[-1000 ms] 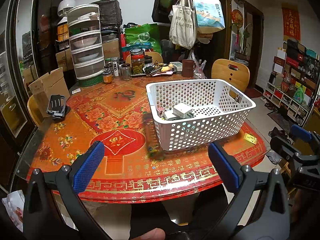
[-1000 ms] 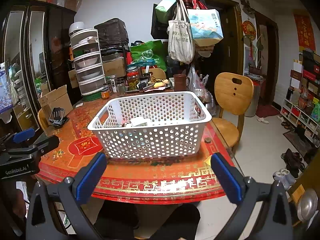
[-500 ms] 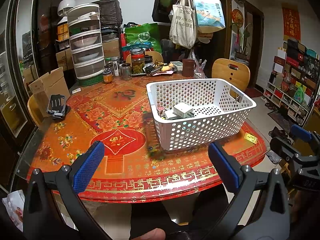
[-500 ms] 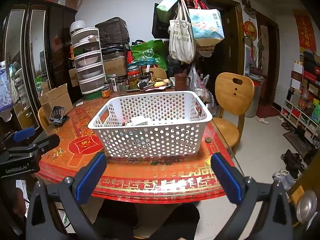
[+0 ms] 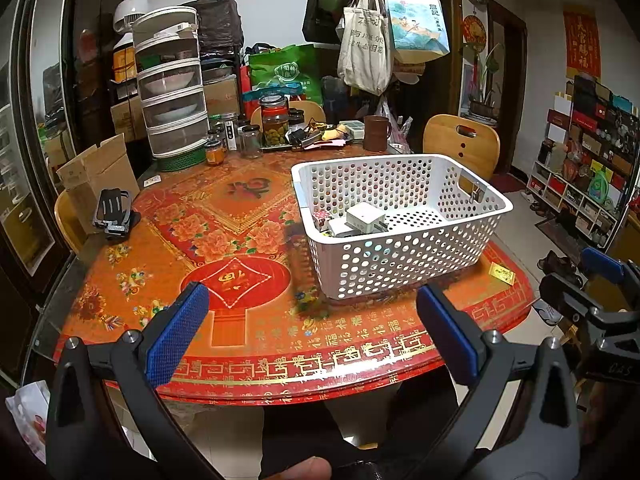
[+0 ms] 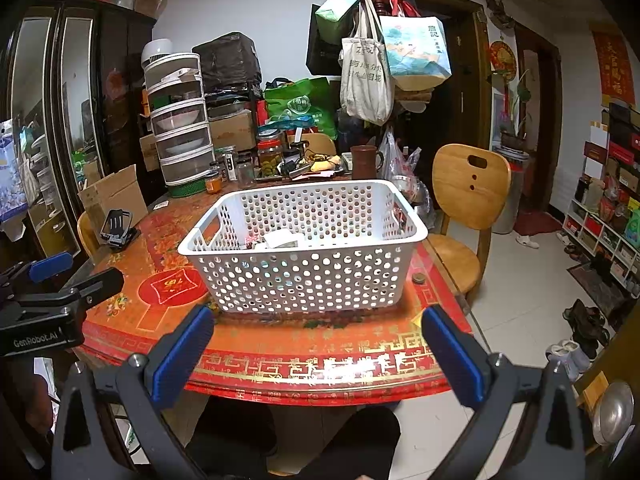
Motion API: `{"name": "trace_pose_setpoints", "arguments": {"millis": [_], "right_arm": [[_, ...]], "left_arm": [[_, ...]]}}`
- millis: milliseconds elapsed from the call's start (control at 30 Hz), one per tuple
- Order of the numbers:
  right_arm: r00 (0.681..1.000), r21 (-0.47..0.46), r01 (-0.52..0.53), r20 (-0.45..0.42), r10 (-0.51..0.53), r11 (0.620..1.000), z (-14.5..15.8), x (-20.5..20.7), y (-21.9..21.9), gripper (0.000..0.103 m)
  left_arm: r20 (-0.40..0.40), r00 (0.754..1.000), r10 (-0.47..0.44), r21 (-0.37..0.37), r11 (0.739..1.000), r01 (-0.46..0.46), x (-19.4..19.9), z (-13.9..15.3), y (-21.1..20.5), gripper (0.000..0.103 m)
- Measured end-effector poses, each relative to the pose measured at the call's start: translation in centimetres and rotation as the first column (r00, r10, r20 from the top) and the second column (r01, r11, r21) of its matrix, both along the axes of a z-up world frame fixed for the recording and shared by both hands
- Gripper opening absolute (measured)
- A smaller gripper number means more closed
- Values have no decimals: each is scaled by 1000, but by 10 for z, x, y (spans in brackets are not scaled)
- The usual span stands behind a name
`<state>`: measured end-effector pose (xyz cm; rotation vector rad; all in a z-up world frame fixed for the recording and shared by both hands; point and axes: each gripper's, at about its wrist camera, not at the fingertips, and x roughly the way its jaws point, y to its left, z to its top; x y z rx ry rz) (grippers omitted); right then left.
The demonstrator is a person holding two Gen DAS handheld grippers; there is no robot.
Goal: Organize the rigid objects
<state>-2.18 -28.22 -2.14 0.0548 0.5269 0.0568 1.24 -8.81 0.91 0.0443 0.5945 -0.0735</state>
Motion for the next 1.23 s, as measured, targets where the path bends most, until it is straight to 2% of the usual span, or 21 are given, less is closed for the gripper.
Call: {"name": "trace_pose_setpoints", "arguments": {"millis": [600, 1233], "right_arm": [[1000, -2, -4, -5, 4, 1000, -2, 0, 0, 103], [1000, -6, -9, -17, 9, 1000, -7, 1, 3, 103]], "left_arm": [[-3, 1000, 1, 4, 1000, -1, 0, -2, 0, 102], [-1, 999, -46, 22, 999, 46, -7, -6, 12, 103]]}}
